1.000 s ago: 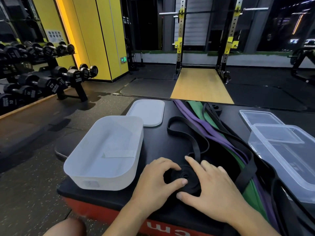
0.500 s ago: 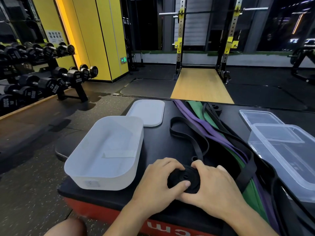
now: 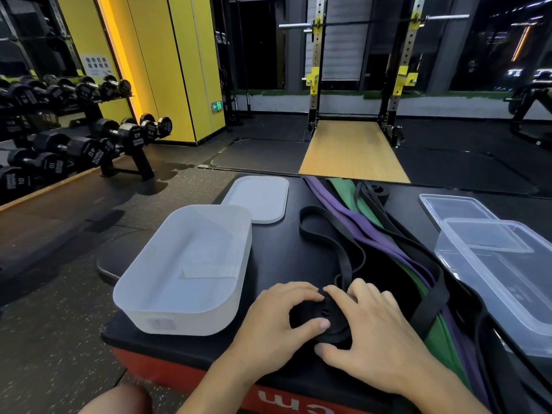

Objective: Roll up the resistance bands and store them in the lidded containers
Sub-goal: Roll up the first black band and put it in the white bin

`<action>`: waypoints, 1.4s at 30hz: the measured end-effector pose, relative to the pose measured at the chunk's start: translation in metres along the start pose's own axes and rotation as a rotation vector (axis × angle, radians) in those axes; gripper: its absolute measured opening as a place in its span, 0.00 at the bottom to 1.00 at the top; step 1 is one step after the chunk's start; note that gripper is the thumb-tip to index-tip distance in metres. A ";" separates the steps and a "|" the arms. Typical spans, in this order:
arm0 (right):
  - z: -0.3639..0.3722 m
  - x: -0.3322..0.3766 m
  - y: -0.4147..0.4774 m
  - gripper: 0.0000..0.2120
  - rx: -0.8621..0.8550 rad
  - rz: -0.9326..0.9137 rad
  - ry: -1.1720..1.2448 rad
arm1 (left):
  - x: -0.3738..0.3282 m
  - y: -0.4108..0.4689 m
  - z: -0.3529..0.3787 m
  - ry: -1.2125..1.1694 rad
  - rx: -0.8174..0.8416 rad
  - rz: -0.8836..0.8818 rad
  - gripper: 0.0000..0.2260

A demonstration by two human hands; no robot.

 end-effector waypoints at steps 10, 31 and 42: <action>0.000 0.001 0.005 0.37 -0.073 0.071 0.026 | 0.000 -0.002 0.002 -0.013 0.024 0.007 0.13; 0.000 -0.001 0.002 0.37 -0.039 0.004 0.041 | 0.000 0.000 0.002 0.032 -0.074 -0.001 0.23; -0.001 0.000 0.007 0.45 -0.087 0.127 -0.053 | 0.001 0.000 0.006 0.025 -0.121 -0.107 0.24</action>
Point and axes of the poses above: each hand's wrist, its own y-axis towards the middle knuckle, its own z-axis out of the palm, x = y × z, the point moved 2 cm from there along y, towards the middle knuckle, and after that the axes turned 14 degrees about -z, right-handed, at the moved point
